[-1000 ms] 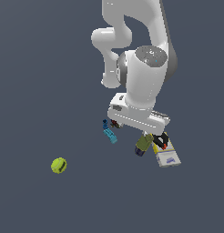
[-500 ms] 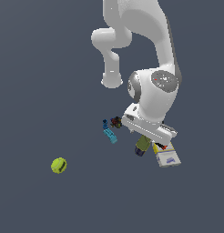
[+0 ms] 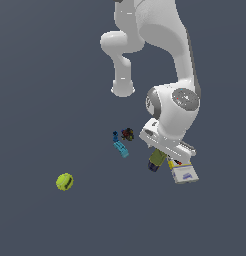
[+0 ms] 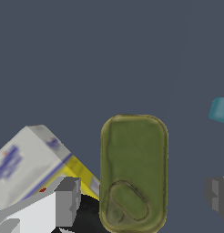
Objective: Pick up a designated object from a clutter of objects.
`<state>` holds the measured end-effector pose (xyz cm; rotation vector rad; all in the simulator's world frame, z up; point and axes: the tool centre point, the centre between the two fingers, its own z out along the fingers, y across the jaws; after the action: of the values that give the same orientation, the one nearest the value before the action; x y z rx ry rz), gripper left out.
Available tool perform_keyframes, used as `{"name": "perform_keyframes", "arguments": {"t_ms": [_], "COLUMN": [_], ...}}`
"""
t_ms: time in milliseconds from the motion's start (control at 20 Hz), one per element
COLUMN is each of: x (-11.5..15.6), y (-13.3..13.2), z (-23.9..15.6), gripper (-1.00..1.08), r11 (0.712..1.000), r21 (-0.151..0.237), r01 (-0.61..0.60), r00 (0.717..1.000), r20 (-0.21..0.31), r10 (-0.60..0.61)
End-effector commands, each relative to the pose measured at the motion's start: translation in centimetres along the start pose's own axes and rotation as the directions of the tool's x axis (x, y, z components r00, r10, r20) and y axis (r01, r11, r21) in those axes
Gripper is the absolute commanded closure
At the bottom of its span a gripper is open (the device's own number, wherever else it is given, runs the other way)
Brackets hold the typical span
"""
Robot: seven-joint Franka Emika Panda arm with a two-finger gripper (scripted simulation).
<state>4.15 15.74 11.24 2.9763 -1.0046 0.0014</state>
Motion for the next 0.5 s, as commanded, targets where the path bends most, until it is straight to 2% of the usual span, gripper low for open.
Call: {"name": "perform_keyframes", "arguments": {"t_ms": [0, 450], "x": [-0.2, -0.2], "y": [-0.2, -0.1], "z": [0.3, 1.7], "gripper": [-0.92, -0.92], "r11": [1.0, 1.0], "r21": [0.0, 0.0], "r01": [-0.01, -0.009], "r00": [1.0, 1.0], "r20": [0.001, 0.001], "r10": [0.01, 0.009]}}
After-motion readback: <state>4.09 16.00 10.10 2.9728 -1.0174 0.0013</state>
